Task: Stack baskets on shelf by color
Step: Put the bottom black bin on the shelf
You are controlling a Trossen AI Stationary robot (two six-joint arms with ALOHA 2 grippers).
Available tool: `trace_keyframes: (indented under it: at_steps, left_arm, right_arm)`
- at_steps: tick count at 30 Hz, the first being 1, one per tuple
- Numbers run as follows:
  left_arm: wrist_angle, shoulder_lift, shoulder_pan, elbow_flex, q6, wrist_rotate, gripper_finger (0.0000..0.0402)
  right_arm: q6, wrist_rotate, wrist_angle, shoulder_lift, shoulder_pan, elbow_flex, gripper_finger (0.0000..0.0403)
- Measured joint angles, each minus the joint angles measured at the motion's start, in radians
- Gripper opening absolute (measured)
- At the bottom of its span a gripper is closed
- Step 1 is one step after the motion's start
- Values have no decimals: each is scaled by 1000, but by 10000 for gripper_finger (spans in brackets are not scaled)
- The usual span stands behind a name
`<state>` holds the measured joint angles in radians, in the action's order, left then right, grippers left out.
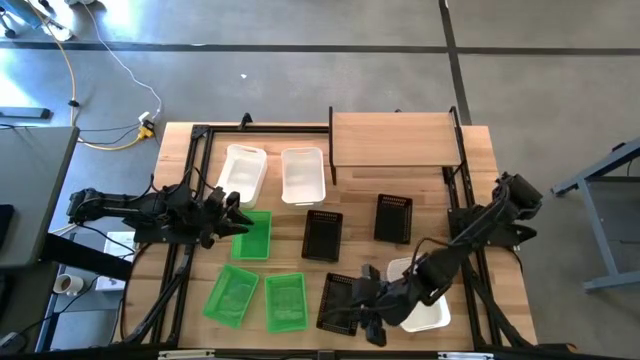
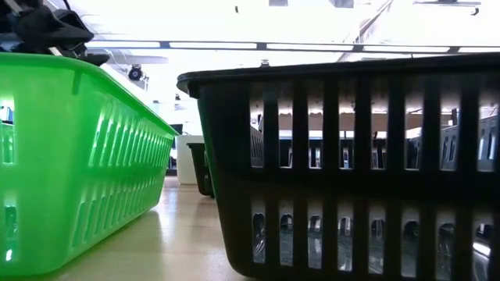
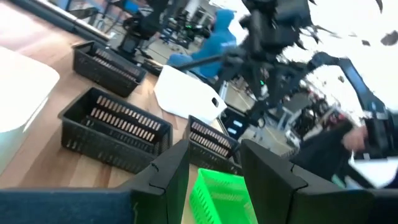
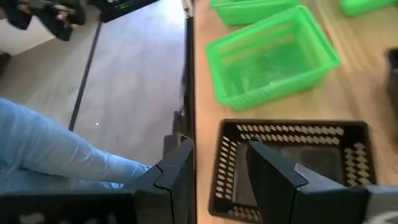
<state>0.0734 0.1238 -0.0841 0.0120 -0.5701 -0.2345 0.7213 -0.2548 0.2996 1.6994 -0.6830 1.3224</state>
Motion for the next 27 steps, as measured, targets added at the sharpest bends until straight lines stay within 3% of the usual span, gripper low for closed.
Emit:
trace_keyframes:
  at_steps: [7, 27]
  left_arm:
    - [0, 0, 0, 0, -20, 47, 133]
    - [-1, 0, 0, 0, -2, 160, 133]
  right_arm:
    - [-23, 0, -128, 74, 0, 0, 133]
    - [58, 137, -156, 240, -5, 0, 133]
